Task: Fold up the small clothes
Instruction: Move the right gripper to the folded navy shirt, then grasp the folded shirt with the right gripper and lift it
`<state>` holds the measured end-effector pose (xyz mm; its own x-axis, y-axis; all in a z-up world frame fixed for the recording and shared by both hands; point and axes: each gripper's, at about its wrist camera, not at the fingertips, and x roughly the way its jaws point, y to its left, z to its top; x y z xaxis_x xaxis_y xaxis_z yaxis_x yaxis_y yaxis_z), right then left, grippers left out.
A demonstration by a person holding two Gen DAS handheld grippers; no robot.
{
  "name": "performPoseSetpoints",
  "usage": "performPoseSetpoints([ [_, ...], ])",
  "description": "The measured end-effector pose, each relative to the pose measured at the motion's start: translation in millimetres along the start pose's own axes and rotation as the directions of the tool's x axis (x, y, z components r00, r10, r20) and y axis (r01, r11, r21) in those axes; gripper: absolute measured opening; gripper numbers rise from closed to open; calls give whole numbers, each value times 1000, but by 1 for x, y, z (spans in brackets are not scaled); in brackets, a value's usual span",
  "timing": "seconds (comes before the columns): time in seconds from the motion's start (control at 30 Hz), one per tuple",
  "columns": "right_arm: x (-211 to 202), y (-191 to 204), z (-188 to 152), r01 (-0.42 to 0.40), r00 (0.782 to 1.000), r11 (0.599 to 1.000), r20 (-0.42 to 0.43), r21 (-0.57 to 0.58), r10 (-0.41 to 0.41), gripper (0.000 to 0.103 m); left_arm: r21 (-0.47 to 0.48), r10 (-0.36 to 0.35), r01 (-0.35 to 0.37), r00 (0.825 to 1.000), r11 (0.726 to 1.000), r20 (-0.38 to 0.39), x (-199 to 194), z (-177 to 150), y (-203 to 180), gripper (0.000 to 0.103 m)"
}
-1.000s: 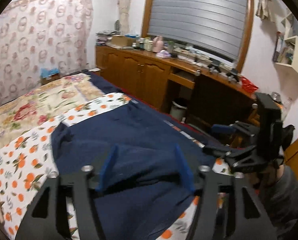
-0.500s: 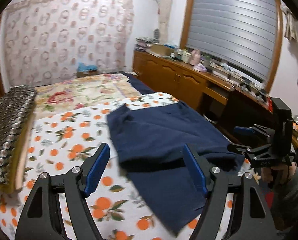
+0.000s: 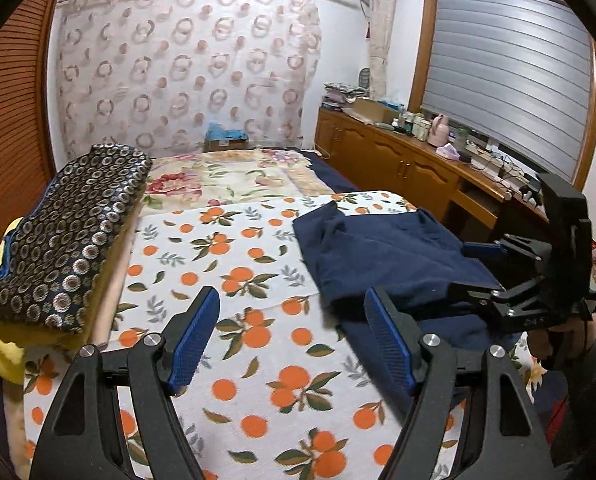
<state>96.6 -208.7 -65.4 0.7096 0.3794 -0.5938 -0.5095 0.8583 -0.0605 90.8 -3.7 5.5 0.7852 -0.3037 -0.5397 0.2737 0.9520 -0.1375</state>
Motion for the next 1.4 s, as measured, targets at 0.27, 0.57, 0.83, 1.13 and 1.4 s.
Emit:
performPoseSetpoints([
  [0.27, 37, 7, 22, -49, 997, 996, -70, -80, 43, 83, -15, 13, -13, 1000, 1000, -8, 1, -10, 11, 76],
  [0.57, 75, 6, 28, -82, 982, 984, -182, -156, 53, 83, -34, 9, -10, 1000, 999, -30, 5, -18, 18, 76],
  [0.83, 100, -6, 29, -51, 972, 981, -236, -188, 5, 78, -31, -4, 2, 999, 1000, -42, 8, -22, 16, 76],
  [1.13, 76, -18, 33, -90, 986, 990, -151, -109, 74, 9, -19, -25, 24, 997, 1000, -67, 17, -26, 7, 76],
  [1.4, 35, -66, 48, -31, 999, 999, -18, 21, 32, 7, 4, -43, 44, 996, 999, -81, 21, -28, -5, 76],
])
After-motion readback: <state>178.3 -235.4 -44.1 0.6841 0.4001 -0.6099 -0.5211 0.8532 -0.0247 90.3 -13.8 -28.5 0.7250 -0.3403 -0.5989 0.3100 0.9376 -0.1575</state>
